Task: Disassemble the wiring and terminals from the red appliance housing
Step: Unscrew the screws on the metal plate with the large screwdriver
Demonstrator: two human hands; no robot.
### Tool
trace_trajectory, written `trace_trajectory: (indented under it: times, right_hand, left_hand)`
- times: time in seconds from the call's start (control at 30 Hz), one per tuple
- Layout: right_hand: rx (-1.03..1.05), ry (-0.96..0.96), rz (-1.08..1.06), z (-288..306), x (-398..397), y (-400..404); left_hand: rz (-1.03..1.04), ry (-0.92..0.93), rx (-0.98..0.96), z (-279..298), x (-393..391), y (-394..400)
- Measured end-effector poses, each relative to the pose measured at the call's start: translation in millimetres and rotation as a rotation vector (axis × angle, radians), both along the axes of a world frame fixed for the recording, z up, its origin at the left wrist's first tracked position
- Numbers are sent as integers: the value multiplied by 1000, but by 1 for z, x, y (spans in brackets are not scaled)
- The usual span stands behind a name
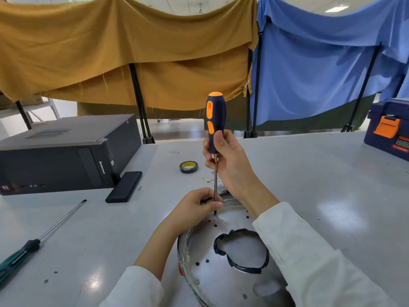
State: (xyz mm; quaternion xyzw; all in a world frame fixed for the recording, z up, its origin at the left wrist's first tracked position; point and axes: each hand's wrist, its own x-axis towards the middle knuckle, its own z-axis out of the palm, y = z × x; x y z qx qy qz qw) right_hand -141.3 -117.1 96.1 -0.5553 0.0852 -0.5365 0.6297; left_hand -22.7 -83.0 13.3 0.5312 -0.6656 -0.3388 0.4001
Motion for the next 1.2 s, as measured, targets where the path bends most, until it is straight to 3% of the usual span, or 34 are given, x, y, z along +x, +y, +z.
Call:
trace_trajectory:
  times: [0.2, 0.33, 0.47, 0.57, 0.67, 0.73, 0.87, 1.03, 1.2]
  right_hand:
    - [-6, 109, -34, 5, -5, -1]
    - [-207, 358, -371, 26, -3, 0]
    - [-230, 381, -554, 45, 9, 1]
    - [-118, 269, -488, 43, 14, 0]
    - [-45, 163, -144, 44, 6, -8]
    - [-56, 143, -43, 45, 2, -12]
    - [-112, 163, -72, 40, -3, -10]
    - [-182, 253, -179, 40, -10, -9]
    - [-189, 261, -281, 40, -6, -5]
  left_hand:
    - [13, -27, -7, 1, -1, -2]
    - [40, -73, -9, 3, -3, -3]
    - [47, -100, -5, 3, -2, -3]
    - [31, -108, 3, 3, -2, -2]
    - [18, -115, 4, 2, -1, -1]
    - [23, -89, 13, 3, -1, -1]
    - [26, -44, 99, 7, -3, 2]
    - [-41, -383, 179, 19, 6, 2]
    - [94, -478, 152, 13, -3, 8]
